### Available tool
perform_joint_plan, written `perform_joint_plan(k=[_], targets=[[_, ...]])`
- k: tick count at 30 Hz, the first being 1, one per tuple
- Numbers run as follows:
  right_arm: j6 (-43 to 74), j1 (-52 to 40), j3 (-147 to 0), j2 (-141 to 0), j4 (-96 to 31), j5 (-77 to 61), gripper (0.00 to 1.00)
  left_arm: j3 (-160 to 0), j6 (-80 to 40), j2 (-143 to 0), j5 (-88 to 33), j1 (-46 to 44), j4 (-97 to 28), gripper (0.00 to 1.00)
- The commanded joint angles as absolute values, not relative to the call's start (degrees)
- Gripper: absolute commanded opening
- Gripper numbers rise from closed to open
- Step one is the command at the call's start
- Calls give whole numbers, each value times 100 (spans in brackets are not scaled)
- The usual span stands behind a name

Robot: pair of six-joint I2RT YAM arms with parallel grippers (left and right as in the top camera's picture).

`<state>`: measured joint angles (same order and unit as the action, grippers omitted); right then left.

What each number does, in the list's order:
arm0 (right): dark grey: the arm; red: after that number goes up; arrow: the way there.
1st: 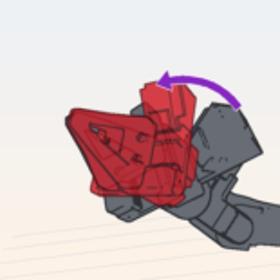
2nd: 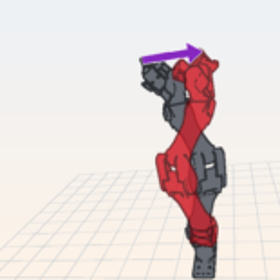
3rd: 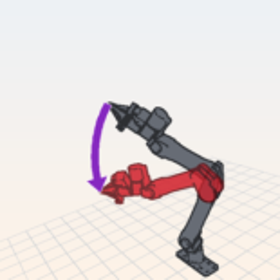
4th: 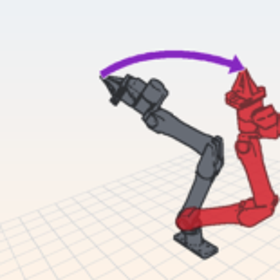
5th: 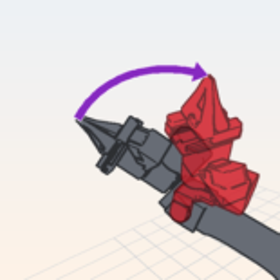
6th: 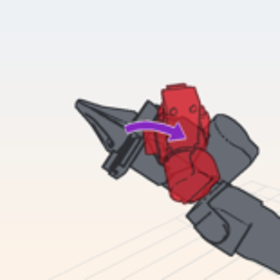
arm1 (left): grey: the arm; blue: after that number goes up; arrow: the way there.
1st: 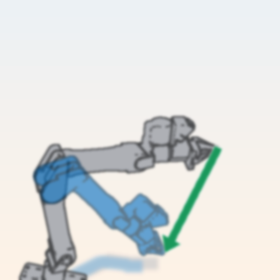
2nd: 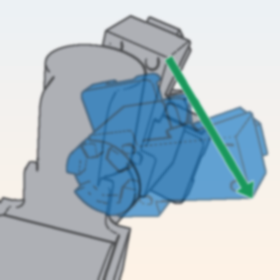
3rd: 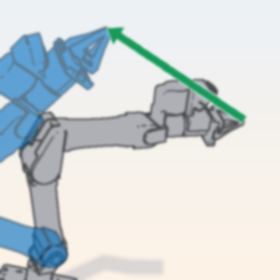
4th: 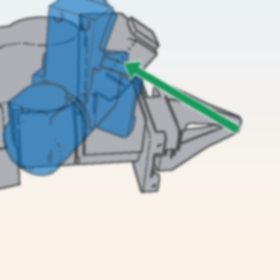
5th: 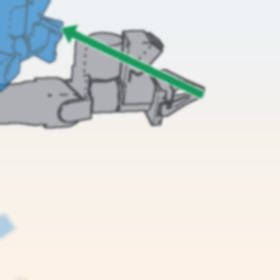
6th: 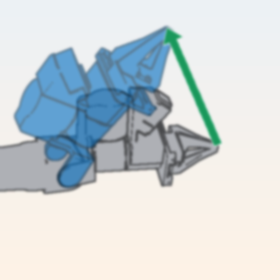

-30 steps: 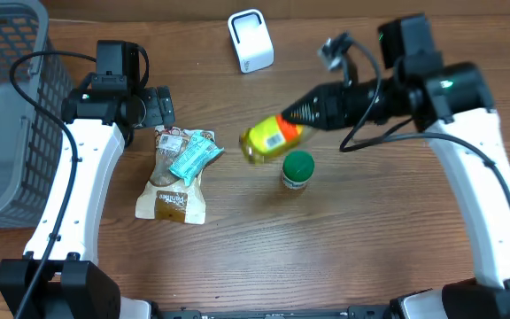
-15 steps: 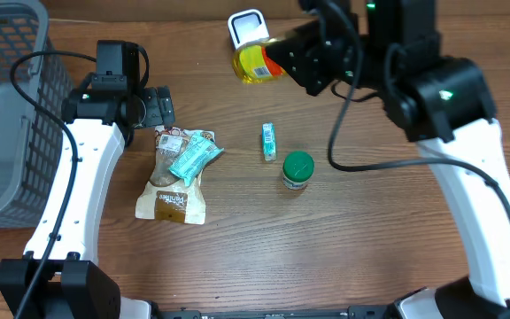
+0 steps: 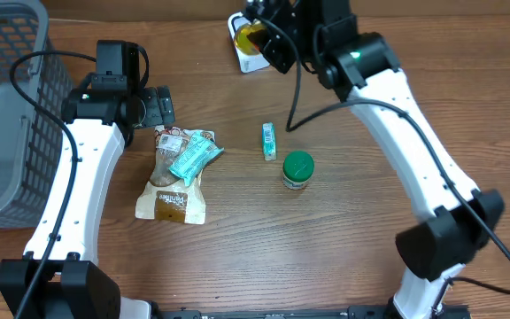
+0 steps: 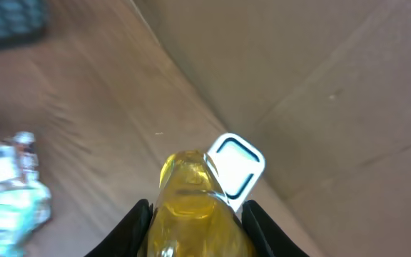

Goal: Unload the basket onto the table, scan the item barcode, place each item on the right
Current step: 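Carry the bottle to the white scanner at the back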

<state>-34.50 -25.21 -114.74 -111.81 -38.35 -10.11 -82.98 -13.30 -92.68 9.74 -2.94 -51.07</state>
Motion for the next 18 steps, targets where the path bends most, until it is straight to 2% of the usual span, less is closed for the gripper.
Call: perform_joint_plan(k=[1, 5, 18], targets=[[-3955, -2519, -11572, -11319, -3459, -593, 5, -8340, -1262, -9225, 1052, -263, -5094, 99], [-4086, -2523, -11572, -11614, -2912, -580, 4, -8340, -1262, -9225, 1052, -263, -5094, 100], [-6042, -2797, -11572, -12713, -515, 694, 4, -8340, -1262, -9225, 1050, -263, -5094, 100]])
